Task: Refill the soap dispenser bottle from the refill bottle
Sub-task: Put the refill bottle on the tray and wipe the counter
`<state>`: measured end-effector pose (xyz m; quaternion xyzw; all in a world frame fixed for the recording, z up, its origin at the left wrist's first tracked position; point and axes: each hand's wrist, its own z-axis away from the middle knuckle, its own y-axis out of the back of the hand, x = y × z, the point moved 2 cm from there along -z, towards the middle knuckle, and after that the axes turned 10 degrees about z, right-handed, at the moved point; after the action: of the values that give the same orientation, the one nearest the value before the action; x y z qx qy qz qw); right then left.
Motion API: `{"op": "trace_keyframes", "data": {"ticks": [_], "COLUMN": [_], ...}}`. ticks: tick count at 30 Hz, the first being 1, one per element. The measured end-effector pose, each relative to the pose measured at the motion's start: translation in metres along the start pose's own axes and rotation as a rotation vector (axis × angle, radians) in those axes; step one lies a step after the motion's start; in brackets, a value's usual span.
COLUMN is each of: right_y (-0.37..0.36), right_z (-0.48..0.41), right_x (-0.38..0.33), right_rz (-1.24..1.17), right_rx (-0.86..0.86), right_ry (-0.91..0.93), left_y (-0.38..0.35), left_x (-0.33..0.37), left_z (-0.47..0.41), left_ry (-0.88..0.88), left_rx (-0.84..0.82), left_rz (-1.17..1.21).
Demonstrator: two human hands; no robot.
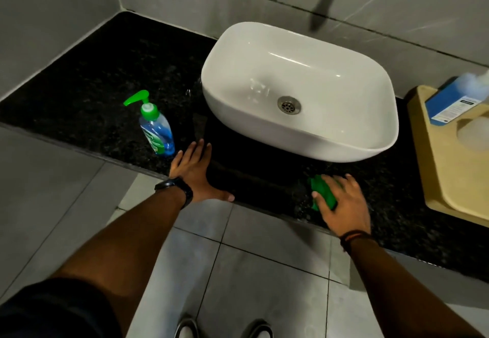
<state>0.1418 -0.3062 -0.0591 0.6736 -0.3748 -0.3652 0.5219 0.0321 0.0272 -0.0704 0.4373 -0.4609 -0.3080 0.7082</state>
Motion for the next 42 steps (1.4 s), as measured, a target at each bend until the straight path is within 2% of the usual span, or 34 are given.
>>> {"op": "trace_keyframes", "data": {"ticks": [4,6,8,10,12,14,17,20,22,25,32,34,37,40,42], "right_y": [-0.001,-0.005,-0.009,-0.013,-0.019,-0.025,-0.03,-0.026,-0.023,-0.017,-0.009,-0.011,-0.014,-0.014,-0.007], "right_z": [0.006,0.004,-0.001,-0.009,-0.02,-0.03,-0.033,-0.03,-0.026,-0.018,0.009,0.011,0.009,0.008,0.008], "right_x": [0.004,-0.016,-0.042,-0.07,-0.104,-0.141,-0.182,-0.173,-0.149,-0.098,0.016,0.019,0.006,-0.007,-0.01], "right_rz": [0.106,0.1,0.085,0.075,0.059,0.028,-0.039,-0.135,-0.161,-0.146,-0.071,-0.092,-0.152,-0.23,-0.316], "right_rx": [0.093,0.102,0.097,0.075,0.033,-0.012,-0.042,-0.071,-0.071,0.018,0.142,0.162,0.224,0.236,0.252], "right_ry": [-0.339,-0.52,-0.62,-0.603,-0.507,-0.331,0.035,0.275,0.365,0.294,-0.141,-0.207,-0.191,-0.176,-0.241], "left_y": [-0.001,-0.002,-0.003,-0.004,-0.005,-0.006,-0.007,-0.005,-0.004,-0.003,-0.004,-0.003,-0.003,-0.006,-0.012], "left_x": [0.002,0.001,0.0,-0.002,-0.002,-0.002,-0.003,-0.002,-0.002,-0.002,-0.003,-0.004,0.004,0.039,0.075], "left_z": [0.0,-0.001,-0.002,-0.003,-0.003,-0.003,-0.003,-0.002,-0.002,-0.001,-0.001,-0.002,0.0,0.006,0.01], "left_ry": [0.0,0.004,0.004,0.001,0.0,0.005,0.01,0.009,0.008,-0.001,-0.027,-0.022,-0.031,-0.135,-0.252], "left_rx": [0.005,0.009,0.009,0.01,0.018,0.027,0.041,0.032,0.027,0.024,0.025,0.005,0.022,0.101,0.076], "left_rz": [-0.011,-0.011,-0.009,-0.01,-0.011,-0.007,0.023,0.025,0.012,-0.002,0.006,0.02,0.029,0.073,0.222]}}
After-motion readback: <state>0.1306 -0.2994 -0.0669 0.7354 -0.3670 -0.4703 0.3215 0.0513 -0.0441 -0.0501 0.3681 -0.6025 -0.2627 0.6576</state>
